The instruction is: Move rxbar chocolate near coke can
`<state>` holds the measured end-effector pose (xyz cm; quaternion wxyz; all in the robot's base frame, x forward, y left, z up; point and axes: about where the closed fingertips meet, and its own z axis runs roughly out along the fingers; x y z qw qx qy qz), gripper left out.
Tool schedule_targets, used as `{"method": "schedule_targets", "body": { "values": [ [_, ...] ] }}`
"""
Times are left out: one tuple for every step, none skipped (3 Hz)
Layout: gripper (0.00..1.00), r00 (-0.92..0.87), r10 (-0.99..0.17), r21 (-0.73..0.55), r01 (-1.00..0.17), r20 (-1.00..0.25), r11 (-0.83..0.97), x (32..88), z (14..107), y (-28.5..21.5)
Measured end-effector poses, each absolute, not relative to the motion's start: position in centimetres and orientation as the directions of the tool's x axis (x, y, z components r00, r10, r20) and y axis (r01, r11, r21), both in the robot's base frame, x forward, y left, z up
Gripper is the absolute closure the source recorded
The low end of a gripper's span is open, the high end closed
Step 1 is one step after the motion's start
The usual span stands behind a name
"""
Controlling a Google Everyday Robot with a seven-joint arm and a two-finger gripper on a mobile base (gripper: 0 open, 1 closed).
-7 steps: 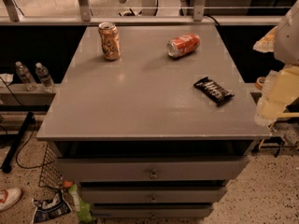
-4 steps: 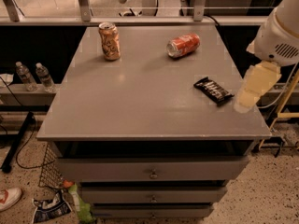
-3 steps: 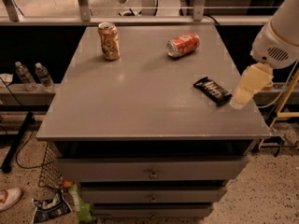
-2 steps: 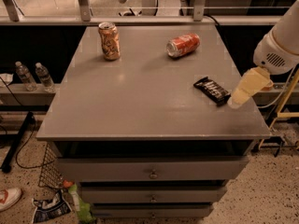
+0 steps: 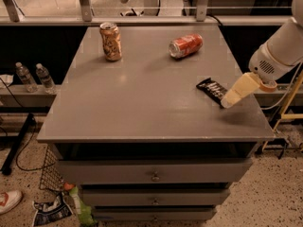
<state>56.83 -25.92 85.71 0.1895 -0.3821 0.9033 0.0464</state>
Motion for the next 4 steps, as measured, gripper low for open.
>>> {"method": "schedule_targets", "body": {
  "values": [
    [0.0, -0.647, -0.664, -0.052, -0.701, -0.376, 0.712, 57.4, 84.6, -24.6],
    [0.0, -0.654, -0.665, -0.036, -0.703, -0.361, 0.711, 57.4, 83.2, -23.2],
    [0.18, -0.668, -0.659, -0.009, -0.7, -0.347, 0.714, 57.5, 81.9, -22.5],
    [0.41, -0.673, -0.658, 0.002, -0.699, -0.338, 0.715, 57.8, 81.5, -21.8]
  ]
}}
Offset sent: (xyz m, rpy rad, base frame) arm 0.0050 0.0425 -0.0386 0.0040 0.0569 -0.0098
